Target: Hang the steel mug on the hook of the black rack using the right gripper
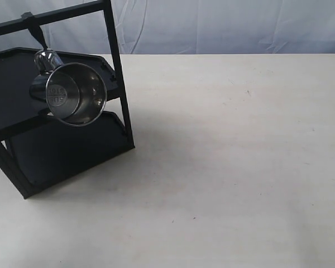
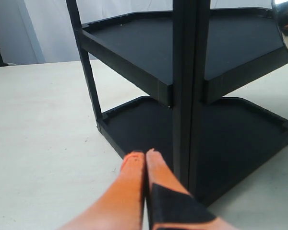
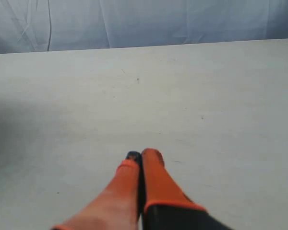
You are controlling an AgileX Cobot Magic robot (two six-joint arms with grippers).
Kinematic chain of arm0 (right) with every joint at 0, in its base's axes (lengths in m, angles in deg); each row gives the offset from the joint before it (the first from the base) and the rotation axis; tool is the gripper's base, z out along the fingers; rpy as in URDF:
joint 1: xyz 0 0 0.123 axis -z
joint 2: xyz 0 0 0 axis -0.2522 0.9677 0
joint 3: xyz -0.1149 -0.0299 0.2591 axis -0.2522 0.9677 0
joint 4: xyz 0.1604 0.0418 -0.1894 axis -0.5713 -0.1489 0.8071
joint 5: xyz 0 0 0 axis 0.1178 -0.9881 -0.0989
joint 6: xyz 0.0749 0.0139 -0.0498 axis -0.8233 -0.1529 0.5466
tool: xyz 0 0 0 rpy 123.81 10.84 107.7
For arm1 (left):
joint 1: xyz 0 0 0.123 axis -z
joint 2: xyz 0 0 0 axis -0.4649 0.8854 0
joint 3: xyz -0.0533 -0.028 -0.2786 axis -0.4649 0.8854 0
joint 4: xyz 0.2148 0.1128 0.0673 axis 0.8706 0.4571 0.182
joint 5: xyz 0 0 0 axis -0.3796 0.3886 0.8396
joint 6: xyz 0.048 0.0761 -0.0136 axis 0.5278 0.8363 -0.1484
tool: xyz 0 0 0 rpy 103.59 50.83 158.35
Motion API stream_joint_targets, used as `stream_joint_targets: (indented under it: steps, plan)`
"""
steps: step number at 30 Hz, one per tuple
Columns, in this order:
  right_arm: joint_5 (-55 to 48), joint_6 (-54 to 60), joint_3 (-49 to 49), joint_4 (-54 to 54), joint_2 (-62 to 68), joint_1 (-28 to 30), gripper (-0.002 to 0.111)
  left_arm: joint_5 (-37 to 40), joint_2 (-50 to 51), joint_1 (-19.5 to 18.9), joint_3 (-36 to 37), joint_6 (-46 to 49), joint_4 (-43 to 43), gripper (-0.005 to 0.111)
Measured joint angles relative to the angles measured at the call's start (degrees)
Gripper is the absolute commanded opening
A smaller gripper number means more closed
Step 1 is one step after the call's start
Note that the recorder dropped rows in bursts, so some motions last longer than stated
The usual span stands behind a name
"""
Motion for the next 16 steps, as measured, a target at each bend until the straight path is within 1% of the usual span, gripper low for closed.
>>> stream_joint_targets:
  steps: [16]
  plan:
    - [0.00,0.00,0.00,-1.22,0.00,0.00,-0.001,0.00,0.00,0.00,0.00,0.00,0.00,0.000]
